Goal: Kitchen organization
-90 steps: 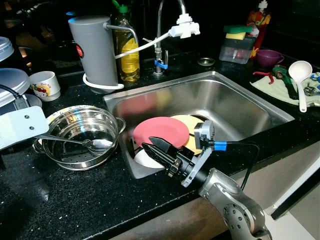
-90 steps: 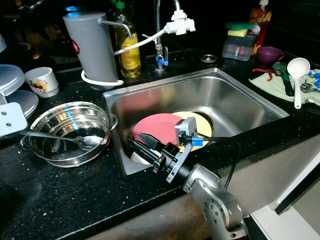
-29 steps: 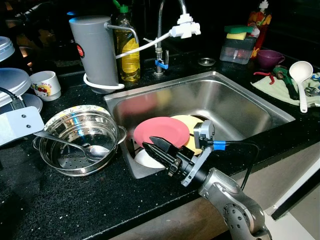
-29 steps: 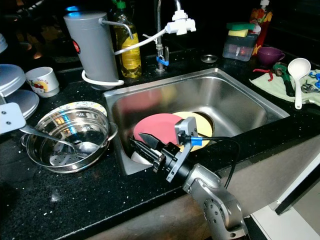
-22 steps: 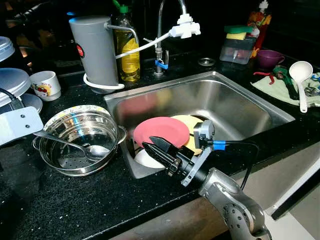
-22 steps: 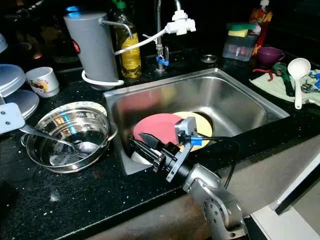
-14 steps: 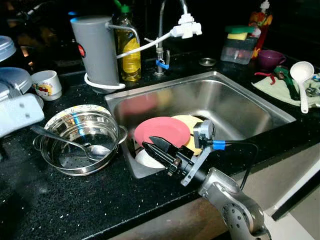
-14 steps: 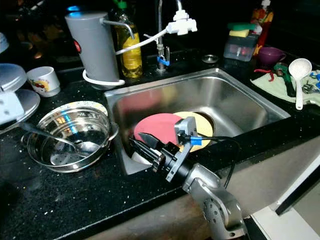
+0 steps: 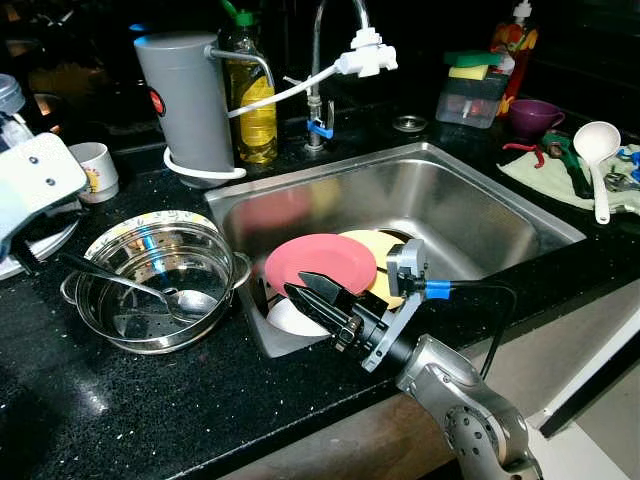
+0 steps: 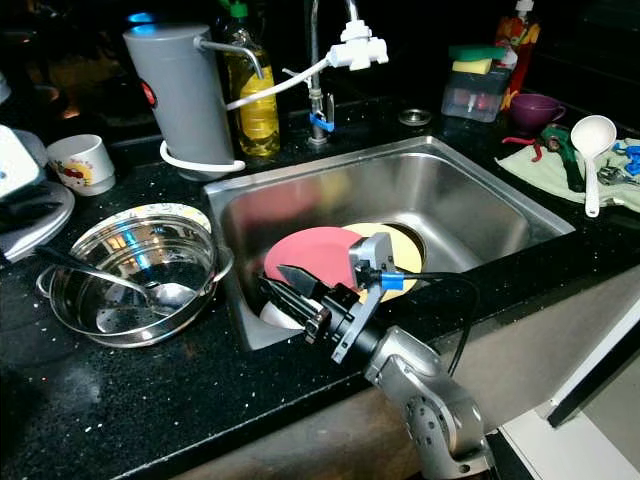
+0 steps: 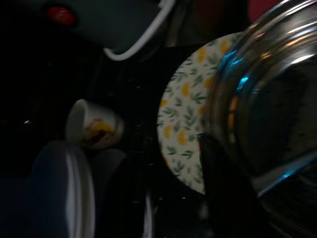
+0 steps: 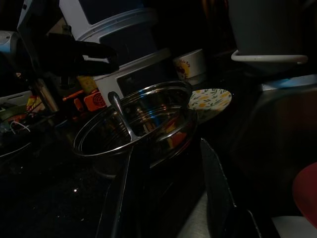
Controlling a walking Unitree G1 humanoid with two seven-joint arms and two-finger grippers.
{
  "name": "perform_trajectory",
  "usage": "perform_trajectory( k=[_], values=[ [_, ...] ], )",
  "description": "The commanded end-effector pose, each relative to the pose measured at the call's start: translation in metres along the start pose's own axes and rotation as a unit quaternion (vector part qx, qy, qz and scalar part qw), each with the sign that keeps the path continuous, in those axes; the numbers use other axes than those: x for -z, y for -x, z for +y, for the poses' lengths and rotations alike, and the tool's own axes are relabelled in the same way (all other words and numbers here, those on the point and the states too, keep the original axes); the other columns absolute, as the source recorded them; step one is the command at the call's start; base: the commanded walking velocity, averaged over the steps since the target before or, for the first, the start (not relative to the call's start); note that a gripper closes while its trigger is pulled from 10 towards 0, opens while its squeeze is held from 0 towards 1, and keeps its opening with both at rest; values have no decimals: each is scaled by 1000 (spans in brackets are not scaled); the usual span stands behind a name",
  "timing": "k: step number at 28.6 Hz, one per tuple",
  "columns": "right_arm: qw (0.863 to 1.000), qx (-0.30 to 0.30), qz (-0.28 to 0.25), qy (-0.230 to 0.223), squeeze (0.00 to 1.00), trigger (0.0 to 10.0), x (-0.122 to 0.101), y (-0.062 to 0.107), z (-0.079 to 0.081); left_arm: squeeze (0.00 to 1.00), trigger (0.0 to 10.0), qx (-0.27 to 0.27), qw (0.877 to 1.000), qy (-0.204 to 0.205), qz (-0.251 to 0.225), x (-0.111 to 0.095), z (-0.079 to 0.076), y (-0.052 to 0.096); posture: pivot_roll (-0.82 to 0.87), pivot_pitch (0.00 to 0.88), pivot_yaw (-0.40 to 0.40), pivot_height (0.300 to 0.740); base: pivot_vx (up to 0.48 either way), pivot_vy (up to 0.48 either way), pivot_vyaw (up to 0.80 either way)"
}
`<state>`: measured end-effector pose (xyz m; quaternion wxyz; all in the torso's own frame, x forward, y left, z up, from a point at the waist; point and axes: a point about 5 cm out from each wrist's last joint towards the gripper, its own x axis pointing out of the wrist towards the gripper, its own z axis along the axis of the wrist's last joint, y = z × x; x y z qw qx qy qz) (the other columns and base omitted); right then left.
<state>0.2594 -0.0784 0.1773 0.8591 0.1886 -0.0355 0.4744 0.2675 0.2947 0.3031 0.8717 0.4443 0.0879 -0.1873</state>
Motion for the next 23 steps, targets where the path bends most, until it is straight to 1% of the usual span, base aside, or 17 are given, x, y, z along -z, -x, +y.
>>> perform_trajectory(
  k=[1, 2, 6, 7, 8, 9, 10, 12, 17, 19, 20, 23],
  values=[
    [1000, 4, 5, -4, 0, 10000, 2, -1, -1, 1000, 10000, 32, 999, 2, 2, 0, -10, -4, -6, 0, -12, 740, 0, 0, 0],
    [1000, 4, 5, -4, 0, 10000, 2, -1, -1, 1000, 10000, 32, 999, 2, 2, 0, -10, -4, -6, 0, -12, 740, 0, 0, 0],
    [1000, 4, 4, -5, 0, 10000, 3, -1, -1, 1000, 10000, 107, 994, -9, -2, -4, -28, -11, -6, 0, -11, 740, 0, 0, 0],
    [1000, 4, 5, -5, 0, 10000, 3, -1, -1, 1000, 10000, 126, 992, -13, -2, -5, -32, -12, -6, 0, -11, 740, 0, 0, 0],
    [1000, 4, 5, -5, 0, 10000, 3, -1, -1, 1000, 10000, 159, 987, -28, 8, -5, -38, -13, -6, 0, -11, 740, 0, 0, 0],
    [1000, 4, 5, -5, 0, 10000, 3, -1, -1, 1000, 10000, 159, 987, -28, 8, -5, -38, -13, -6, 0, -11, 740, 0, 0, 0],
    [1000, 4, 5, -5, 0, 10000, 3, -2, -1, 1000, 10000, 176, 983, -41, 13, -5, -41, -14, -6, 0, -11, 740, 0, 0, 0],
    [1000, 4, 6, -5, 0, 10000, 3, -1, -1, 1000, 10000, 188, 981, -49, 10, -8, -43, -18, -3, 0, -18, 740, 0, 0, 0],
    [1000, 3, 8, -5, 0, 10000, 4, -1, -1, 1000, 10000, 202, 977, -71, 7, -14, -39, -24, -6, 0, -21, 740, 0, 0, 0],
    [1000, 4, 9, -5, 0, 10000, 4, -1, -2, 1000, 10000, 219, 972, -82, 11, -15, -38, -27, -6, 0, -22, 740, 0, 0, 0],
    [1000, 4, 9, -4, 0, 10000, 4, -1, -2, 0, 10000, 225, 970, -87, 13, -15, -37, -28, -7, 0, -22, 740, 0, 0, 0],
    [1000, 5, 10, -4, 0, 10000, 4, -2, -3, 0, 10000, 246, 964, -93, 23, -14, -36, -30, -7, 0, -22, 740, 0, 0, 0]
  ],
)
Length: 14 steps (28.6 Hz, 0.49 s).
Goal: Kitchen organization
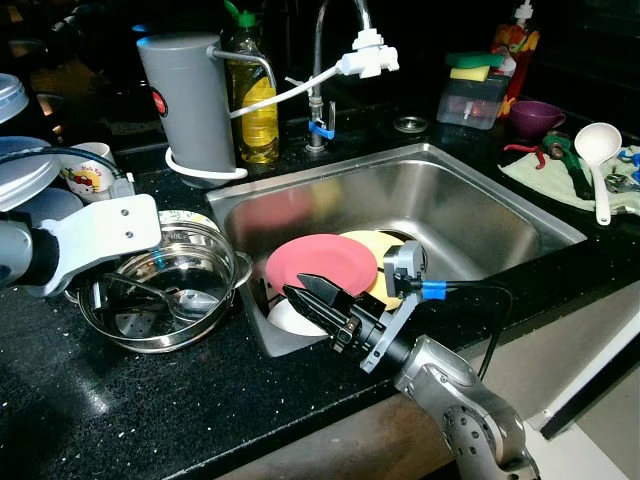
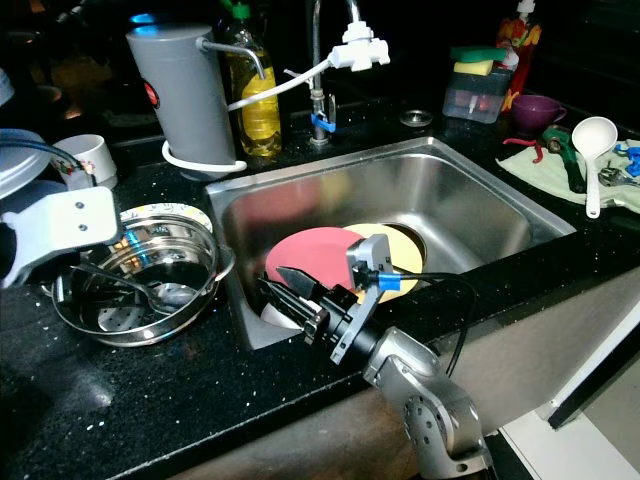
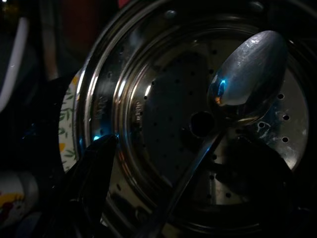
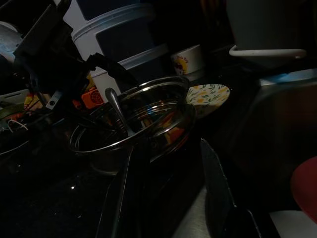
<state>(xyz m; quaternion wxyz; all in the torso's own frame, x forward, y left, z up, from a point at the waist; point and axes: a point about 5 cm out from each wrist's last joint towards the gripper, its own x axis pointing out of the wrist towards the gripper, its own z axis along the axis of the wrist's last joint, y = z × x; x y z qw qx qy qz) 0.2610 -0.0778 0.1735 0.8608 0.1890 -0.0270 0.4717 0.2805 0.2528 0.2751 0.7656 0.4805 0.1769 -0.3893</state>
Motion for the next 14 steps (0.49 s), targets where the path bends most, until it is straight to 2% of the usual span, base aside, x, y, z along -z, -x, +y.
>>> perform_trajectory(
  k=[1, 4, 6, 14],
  values=[
    [1000, 0, 3, 0, 0, 10000, 1, -1, -1, 0, 10000, 25, 999, -7, 27, 6, 1, 0, -9, 0, -21, 740, 0, 0, 0],
    [1000, 1, 4, 1, 0, 10000, 1, -1, -1, 0, 10000, 43, 998, -16, 53, 13, 3, -2, -12, 0, -21, 740, 0, 0, 0],
    [1000, 2, 4, 1, 0, 10000, 1, -1, -1, 0, 10000, 46, 997, -14, 55, 15, 6, -4, -13, 0, -20, 740, 0, 0, 0],
    [1000, 3, 3, 0, 0, 10000, 1, -2, -1, 0, 10000, 64, 994, -47, 79, 15, 16, -8, -12, 0, -19, 740, 0, 0, 0]
  ],
)
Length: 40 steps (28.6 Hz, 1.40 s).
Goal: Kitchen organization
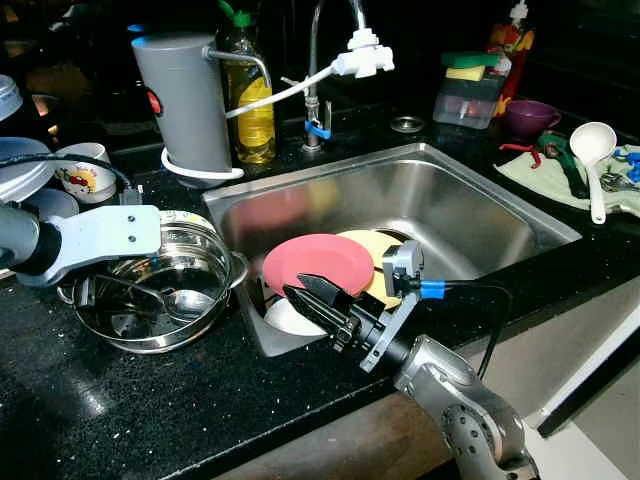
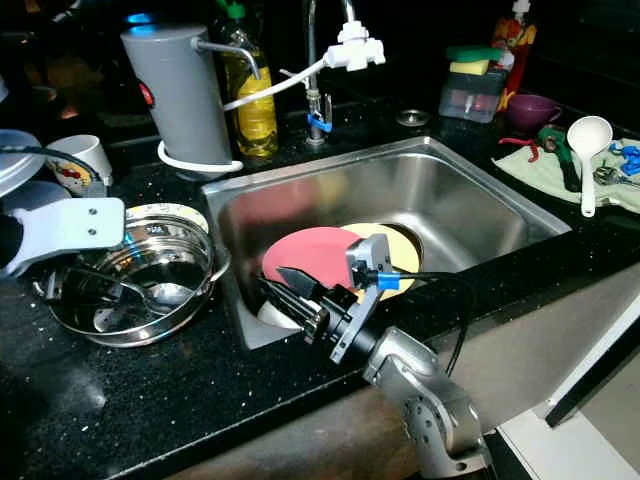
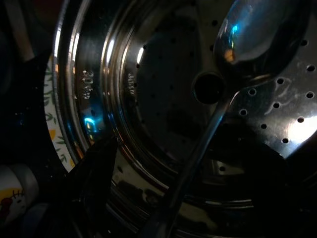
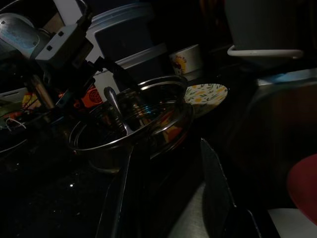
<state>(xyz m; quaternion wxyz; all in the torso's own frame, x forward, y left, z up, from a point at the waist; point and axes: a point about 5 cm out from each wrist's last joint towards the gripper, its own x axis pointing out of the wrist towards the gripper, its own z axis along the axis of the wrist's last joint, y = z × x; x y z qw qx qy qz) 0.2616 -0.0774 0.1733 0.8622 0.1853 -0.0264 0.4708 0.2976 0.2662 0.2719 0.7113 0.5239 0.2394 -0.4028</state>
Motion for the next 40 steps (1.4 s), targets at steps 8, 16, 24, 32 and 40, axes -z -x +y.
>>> perform_trajectory(
  k=[8, 16, 24, 32, 40],
  values=[
    [1000, 2, -1, -5, 0, 10000, 1, -1, 0, 0, 10000, 41, 998, -24, 29, 4, 5, -5, -14, 0, -14, 740, 0, 0, 0],
    [1000, 2, -2, -5, 0, 10000, 0, -1, 1, 0, 8667, 59, 997, -34, 40, 5, 6, -13, -17, 0, -14, 740, 0, 0, 0],
    [1000, 1, -3, -5, 0, 10000, 0, -1, 2, 0, 0, 86, 995, -28, 32, 6, 3, -20, -17, 0, -12, 740, 0, 0, 0],
    [1000, 2, -3, -5, 0, 10000, 0, -1, 2, 0, 0, 88, 995, -30, 32, 6, 5, -20, -16, 0, -11, 740, 0, 0, 0],
    [1000, 1, -4, -5, 0, 10000, 0, -2, 2, 0, 0, 68, 997, -25, 8, 2, 9, -19, -17, 0, -11, 740, 0, 0, 0]
  ],
)
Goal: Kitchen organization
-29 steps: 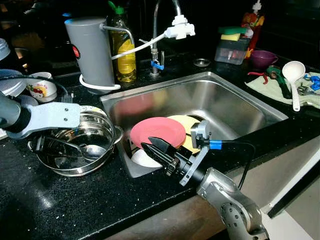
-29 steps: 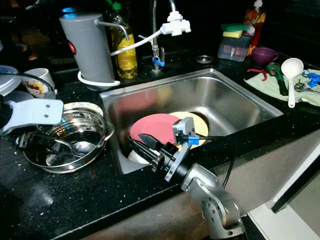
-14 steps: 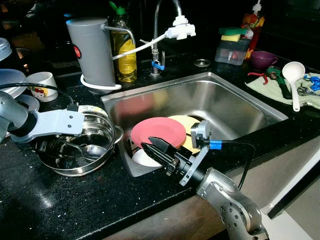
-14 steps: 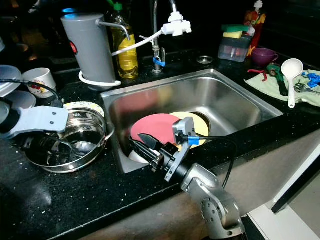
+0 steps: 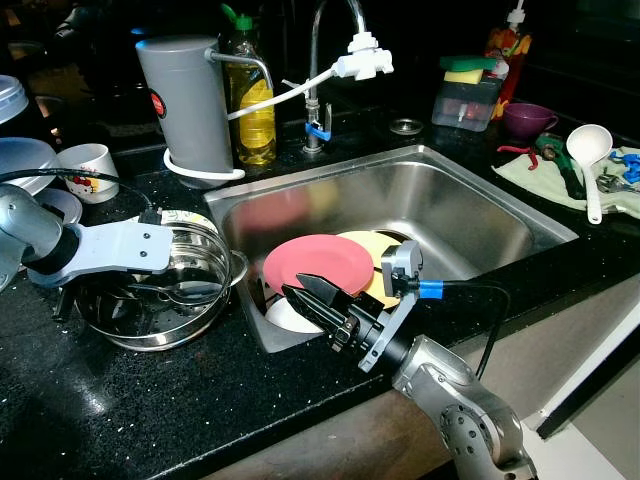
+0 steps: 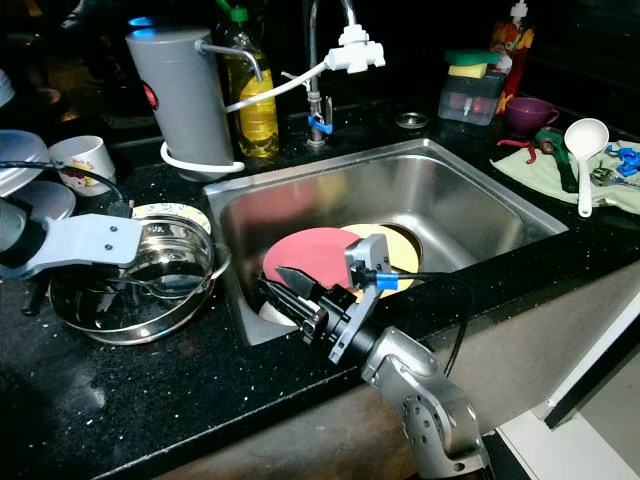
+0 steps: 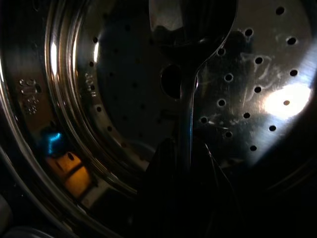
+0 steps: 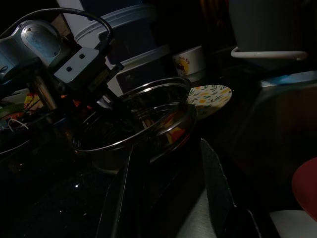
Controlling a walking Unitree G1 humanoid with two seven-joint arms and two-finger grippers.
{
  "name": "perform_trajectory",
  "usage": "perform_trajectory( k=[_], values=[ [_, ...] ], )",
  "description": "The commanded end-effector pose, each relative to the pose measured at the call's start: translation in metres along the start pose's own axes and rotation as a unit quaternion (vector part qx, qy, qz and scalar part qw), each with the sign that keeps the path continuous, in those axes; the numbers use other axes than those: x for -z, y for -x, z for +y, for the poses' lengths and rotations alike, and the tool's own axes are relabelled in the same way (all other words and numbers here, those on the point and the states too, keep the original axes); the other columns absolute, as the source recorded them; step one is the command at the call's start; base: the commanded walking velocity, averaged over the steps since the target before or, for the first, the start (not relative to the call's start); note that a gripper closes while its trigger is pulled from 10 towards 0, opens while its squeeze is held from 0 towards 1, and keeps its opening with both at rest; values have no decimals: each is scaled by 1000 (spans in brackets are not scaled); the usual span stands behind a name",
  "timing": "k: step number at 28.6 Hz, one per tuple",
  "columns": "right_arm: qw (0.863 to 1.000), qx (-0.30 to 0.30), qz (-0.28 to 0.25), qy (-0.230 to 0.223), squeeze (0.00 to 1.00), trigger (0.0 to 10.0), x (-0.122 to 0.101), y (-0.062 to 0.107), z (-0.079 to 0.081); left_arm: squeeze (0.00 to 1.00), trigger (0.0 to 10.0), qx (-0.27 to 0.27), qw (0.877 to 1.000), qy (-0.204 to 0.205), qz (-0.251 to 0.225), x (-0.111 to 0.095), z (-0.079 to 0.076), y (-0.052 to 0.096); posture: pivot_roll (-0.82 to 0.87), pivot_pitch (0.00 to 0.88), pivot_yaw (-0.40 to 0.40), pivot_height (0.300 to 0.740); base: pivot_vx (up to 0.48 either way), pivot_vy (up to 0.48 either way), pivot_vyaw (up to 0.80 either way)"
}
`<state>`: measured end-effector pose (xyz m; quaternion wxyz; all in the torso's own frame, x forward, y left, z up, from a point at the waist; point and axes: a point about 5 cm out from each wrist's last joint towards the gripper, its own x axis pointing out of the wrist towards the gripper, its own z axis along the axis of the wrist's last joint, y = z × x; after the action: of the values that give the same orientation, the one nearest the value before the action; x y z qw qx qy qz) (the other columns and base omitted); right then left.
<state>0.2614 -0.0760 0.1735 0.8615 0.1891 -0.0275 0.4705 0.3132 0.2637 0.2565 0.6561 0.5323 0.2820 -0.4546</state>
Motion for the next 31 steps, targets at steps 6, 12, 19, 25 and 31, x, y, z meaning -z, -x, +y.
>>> perform_trajectory(
  k=[6, 12, 19, 25, 31],
  values=[
    [1000, 1, -2, -3, 0, 10000, 0, 0, 1, 0, 0, -72, 995, 19, -66, -11, 19, 18, -16, 0, -11, 740, 0, 0, 0],
    [999, 7, -24, -26, 0, 10000, -3, 1, -2, 0, 0, -140, 964, 95, -204, -12, 29, 51, -12, 0, -11, 740, 0, 0, 0],
    [999, 11, -32, -30, 0, 10000, -5, 1, -3, 0, 0, -170, 933, 130, -289, -15, 31, 53, -17, 0, -8, 740, 0, 0, -457],
    [998, 24, -48, -39, 0, 10000, -8, 3, -7, 0, 0, -232, 903, 165, -322, -19, 45, 47, -22, 0, -2, 740, 0, 0, -800],
    [997, 32, -59, -42, 0, 10000, -11, 4, -9, 0, 3725, -276, 882, 201, -325, -29, 58, 26, -21, 0, -3, 740, 0, 0, -667]
  ],
)
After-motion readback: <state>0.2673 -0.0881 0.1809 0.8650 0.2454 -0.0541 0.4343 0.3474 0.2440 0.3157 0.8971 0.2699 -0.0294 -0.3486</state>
